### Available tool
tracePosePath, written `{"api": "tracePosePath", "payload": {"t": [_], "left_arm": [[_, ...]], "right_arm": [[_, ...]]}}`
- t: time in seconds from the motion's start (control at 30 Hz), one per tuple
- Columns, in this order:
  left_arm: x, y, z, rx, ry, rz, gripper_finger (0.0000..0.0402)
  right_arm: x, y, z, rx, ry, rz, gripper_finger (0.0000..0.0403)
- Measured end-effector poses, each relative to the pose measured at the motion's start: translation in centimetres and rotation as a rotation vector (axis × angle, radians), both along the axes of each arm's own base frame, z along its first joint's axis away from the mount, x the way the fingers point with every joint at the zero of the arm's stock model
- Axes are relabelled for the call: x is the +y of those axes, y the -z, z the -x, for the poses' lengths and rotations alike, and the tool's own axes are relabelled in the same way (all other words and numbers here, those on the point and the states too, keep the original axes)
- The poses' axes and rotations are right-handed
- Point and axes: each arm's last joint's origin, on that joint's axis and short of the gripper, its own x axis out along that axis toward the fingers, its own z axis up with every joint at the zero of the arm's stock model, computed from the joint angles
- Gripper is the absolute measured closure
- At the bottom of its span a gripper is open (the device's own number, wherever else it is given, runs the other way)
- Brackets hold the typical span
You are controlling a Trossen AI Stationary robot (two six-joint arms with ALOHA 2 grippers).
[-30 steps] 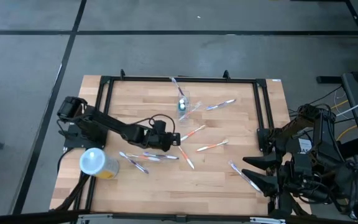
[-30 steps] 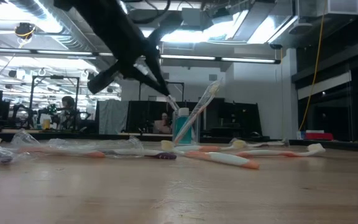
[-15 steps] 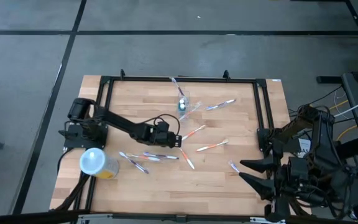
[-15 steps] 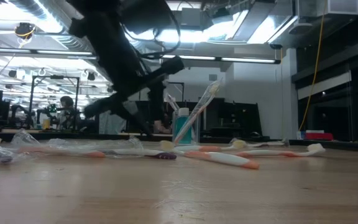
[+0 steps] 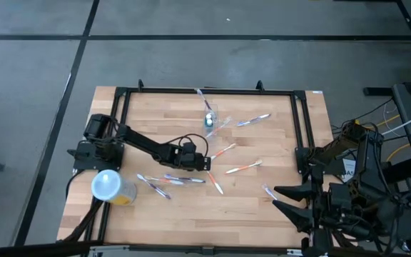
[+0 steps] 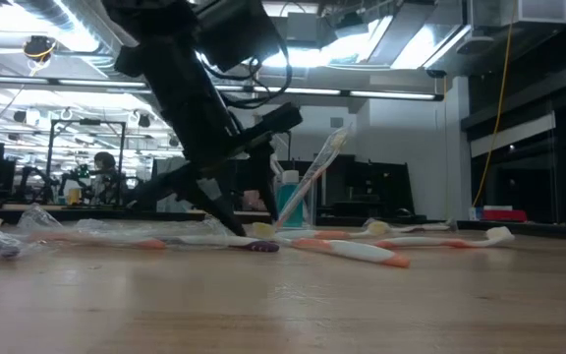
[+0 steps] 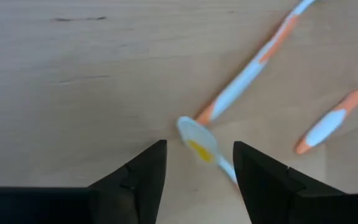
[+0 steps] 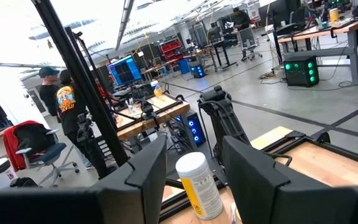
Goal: Pick & Place toothbrushing station
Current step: Put the orange toothbrush into the transparent organizer
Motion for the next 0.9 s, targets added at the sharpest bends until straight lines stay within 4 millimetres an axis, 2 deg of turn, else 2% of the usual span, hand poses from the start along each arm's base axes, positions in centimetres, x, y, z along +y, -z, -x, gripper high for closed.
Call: {"api": "tracePosePath", "payload": {"t": [0.3, 0.7, 0.9], "left_arm": [[0.16, 0.35, -0.28, -0.015, -0.015, -0.012, 0.0279], [0.34, 0.33, -0.27, -0.010, -0.010, -0.024, 0.0393], [0.38, -0.40, -0.20, -0.026, 0.014, -0.052, 0.0399]], "right_arm": [[0.00, -0.02, 0.00, 0.000, 0.000, 0.003, 0.0243], [0.00, -0.02, 0.00, 0.000, 0.000, 0.004, 0.0243], [0.00, -0.02, 0.00, 0.000, -0.001, 0.003, 0.0243]]}}
